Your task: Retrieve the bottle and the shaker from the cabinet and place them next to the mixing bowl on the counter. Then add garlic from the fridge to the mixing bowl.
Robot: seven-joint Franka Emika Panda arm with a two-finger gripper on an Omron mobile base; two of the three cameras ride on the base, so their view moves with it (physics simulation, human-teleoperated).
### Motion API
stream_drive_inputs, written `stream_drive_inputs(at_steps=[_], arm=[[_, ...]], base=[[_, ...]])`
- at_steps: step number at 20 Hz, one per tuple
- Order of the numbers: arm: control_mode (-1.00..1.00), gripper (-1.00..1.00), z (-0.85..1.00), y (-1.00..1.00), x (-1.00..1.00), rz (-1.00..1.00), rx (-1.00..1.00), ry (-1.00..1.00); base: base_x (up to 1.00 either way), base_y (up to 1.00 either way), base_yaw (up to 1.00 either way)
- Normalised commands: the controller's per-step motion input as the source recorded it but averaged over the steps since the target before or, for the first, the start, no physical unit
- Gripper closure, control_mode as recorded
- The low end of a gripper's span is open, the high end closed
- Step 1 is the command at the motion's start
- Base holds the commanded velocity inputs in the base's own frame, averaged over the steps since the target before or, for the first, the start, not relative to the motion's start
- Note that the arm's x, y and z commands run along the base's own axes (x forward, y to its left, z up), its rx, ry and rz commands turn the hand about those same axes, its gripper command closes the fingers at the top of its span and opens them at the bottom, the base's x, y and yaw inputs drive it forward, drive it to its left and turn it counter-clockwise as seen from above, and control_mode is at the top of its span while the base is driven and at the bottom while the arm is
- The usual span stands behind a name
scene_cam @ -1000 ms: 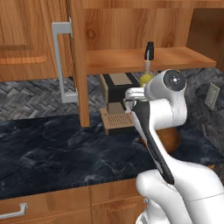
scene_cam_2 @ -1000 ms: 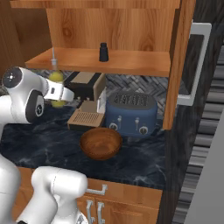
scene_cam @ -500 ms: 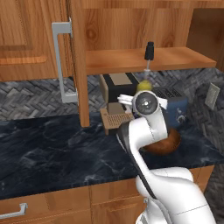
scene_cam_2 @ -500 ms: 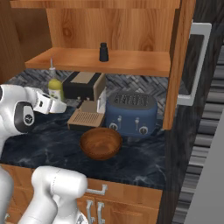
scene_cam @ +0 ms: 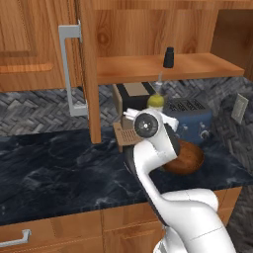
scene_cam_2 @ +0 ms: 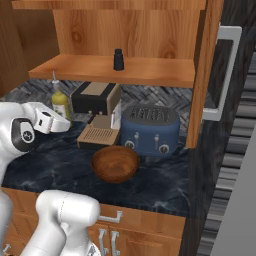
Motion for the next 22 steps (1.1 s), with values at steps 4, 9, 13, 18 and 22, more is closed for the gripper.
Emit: stream_drive_inputs(at_steps=[4, 9, 13, 18, 22], arm=[[-1.00, 1.00, -0.73, 0.10, 0.16, -0.02, 0.00, 0.06], [-1.00, 1.00, -0.68, 0.00, 0.06, -0.02, 0.03, 0.03], [-1.00, 1.00, -0.54, 0.00, 0.00, -0.01, 0.04, 0.00], [-1.00, 1.00, -0.63, 0.02, 0.00, 0.00, 0.01, 0.01], [-1.00, 1.00, -0.60, 0.24, 0.00, 0.00, 0.00, 0.02]], base=[[0.00, 0.00, 0.00], [0.00, 0.00, 0.00], [0.00, 0.00, 0.00], [0.00, 0.00, 0.00], [0.00, 0.00, 0.00]])
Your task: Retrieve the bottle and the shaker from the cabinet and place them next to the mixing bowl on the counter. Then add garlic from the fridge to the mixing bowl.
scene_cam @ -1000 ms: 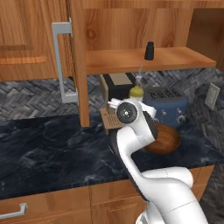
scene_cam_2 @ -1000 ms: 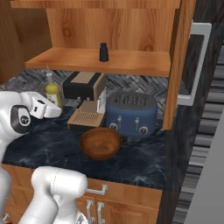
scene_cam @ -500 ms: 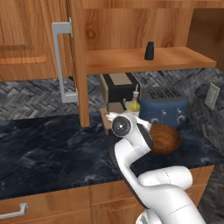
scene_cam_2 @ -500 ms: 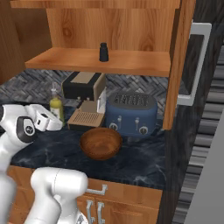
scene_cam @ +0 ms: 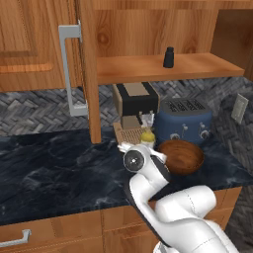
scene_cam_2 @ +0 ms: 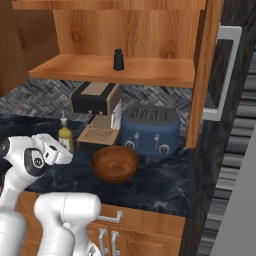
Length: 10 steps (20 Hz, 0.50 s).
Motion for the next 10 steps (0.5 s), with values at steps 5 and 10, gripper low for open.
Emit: stream_drive_inputs(at_steps=[5, 10], arm=[[-1.00, 1.00, -0.09, 0.40, -0.01, 0.02, 0.00, 0.00], [-1.00, 1.00, -0.03, 0.18, 0.00, -0.01, 0.00, 0.00]], base=[[0.00, 0.00, 0.00], [0.00, 0.00, 0.00]])
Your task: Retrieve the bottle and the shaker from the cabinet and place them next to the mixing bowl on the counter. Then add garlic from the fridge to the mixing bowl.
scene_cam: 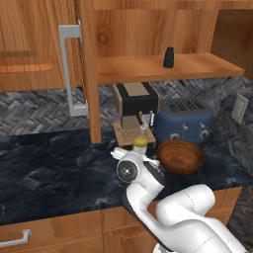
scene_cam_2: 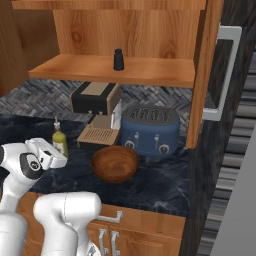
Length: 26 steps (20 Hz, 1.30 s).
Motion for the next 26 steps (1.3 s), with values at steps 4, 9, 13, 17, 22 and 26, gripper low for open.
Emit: stream_drive_inputs(at_steps=[4, 9, 13, 17, 22, 26], arm=[[-1.00, 1.00, -0.05, 0.00, 0.09, -0.12, 0.00, 0.00], [-1.00, 1.00, -0.06, 0.00, 0.10, -0.23, 0.00, -0.03], [-1.00, 1.00, 0.00, 0.00, 0.14, -0.30, 0.00, 0.00], [-1.00, 1.00, 0.00, -0.01, 0.09, -0.32, 0.01, 0.00], [-1.00, 1.00, 0.01, -0.11, 0.01, -0.27, 0.05, 0.00], [-1.00, 1.00, 0.00, 0.00, 0.00, -0.17, 0.01, 0.00]], base=[[0.00, 0.00, 0.00], [0.00, 0.00, 0.00], [0.00, 0.00, 0.00], [0.00, 0.00, 0.00], [0.00, 0.00, 0.00], [0.00, 0.00, 0.00]])
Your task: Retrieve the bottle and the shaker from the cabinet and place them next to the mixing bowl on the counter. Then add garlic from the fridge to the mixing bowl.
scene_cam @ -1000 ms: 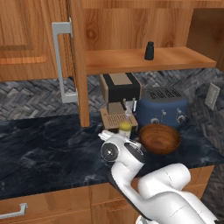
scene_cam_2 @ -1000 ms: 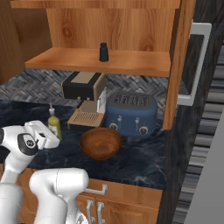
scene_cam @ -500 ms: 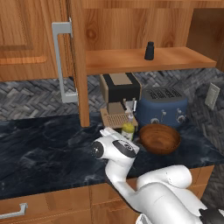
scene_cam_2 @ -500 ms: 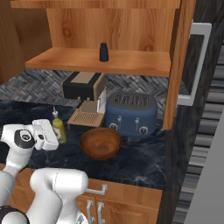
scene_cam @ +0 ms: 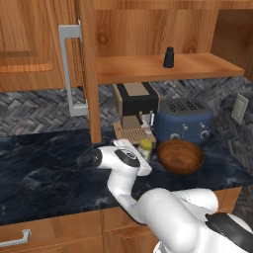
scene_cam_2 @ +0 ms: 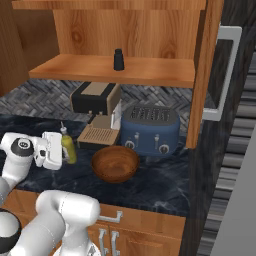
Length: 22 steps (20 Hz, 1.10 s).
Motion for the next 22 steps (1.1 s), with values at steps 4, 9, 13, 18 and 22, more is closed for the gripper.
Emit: stream_drive_inputs(at_steps=[4, 9, 13, 18, 22], arm=[[-1.00, 1.00, 0.00, 0.00, 0.00, -0.02, 0.00, -0.01], [-1.00, 1.00, -0.02, -0.33, 0.00, 0.00, 0.00, -0.04], [-1.00, 1.00, -0.02, -0.27, 0.00, 0.00, 0.00, -0.02], [-1.00, 1.00, -0.07, -0.05, 0.00, 0.00, 0.00, -0.01], [-1.00, 1.00, -0.21, 0.00, 0.01, 0.00, 0.00, -0.03]], base=[[0.00, 0.00, 0.00], [0.00, 0.00, 0.00], [0.00, 0.00, 0.00], [0.00, 0.00, 0.00], [0.00, 0.00, 0.00]])
